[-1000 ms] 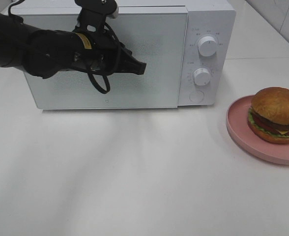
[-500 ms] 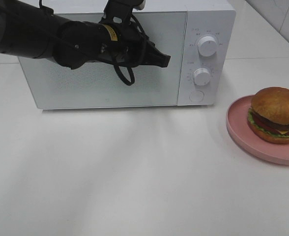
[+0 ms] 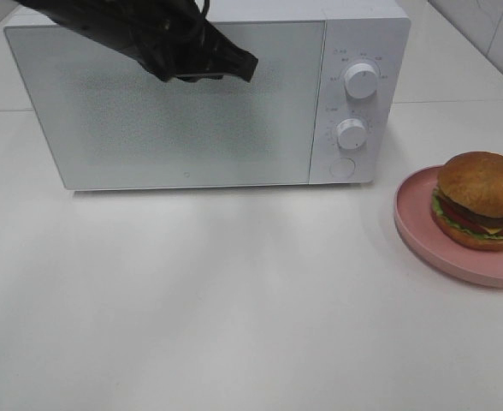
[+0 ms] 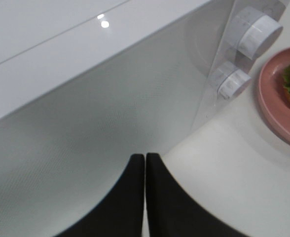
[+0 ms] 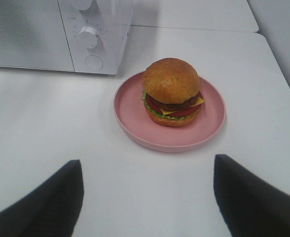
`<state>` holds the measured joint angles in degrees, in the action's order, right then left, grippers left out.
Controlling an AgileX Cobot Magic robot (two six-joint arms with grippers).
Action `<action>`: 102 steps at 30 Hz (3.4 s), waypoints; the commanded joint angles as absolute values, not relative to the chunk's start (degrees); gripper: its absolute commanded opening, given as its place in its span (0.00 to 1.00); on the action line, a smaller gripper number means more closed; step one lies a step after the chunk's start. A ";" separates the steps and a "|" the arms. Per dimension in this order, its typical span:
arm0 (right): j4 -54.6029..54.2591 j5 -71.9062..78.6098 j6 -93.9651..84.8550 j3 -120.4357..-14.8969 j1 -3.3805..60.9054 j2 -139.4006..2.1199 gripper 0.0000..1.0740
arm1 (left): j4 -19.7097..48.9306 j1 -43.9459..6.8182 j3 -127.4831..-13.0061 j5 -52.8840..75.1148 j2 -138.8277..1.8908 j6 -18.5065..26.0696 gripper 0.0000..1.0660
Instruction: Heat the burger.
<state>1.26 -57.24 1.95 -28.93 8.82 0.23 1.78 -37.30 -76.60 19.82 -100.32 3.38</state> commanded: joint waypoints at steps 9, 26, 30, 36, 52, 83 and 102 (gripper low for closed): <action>1.43 -56.78 1.43 -28.93 8.59 1.89 0.63 | 3.09 -29.16 -77.06 41.42 -88.35 0.00 0.00; 1.43 -56.78 1.49 -28.93 8.59 1.89 0.63 | 4.81 -10.08 -76.78 64.23 -77.23 0.00 0.00; 1.43 -56.78 1.49 -28.93 8.59 1.89 0.63 | 1.89 -9.28 -74.71 66.58 -71.73 -0.74 0.00; 1.43 -56.72 1.49 -28.93 8.59 1.89 0.63 | -1.72 -9.28 -65.72 67.32 -58.73 -6.02 0.00; 1.43 -56.72 1.49 -28.93 8.59 1.89 0.63 | 0.80 -9.28 -38.56 66.75 -22.80 -2.69 0.00; 1.43 -56.72 1.49 -28.93 8.59 1.89 0.63 | 9.68 -9.28 -28.76 59.64 -4.76 12.15 0.00; 1.49 -56.72 1.60 -28.93 6.59 1.89 0.63 | 9.51 -1.20 -28.76 59.64 -4.64 12.20 0.00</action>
<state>1.20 -57.24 1.95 -28.93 7.85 0.23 9.40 -2.41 -28.88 60.56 -5.04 12.15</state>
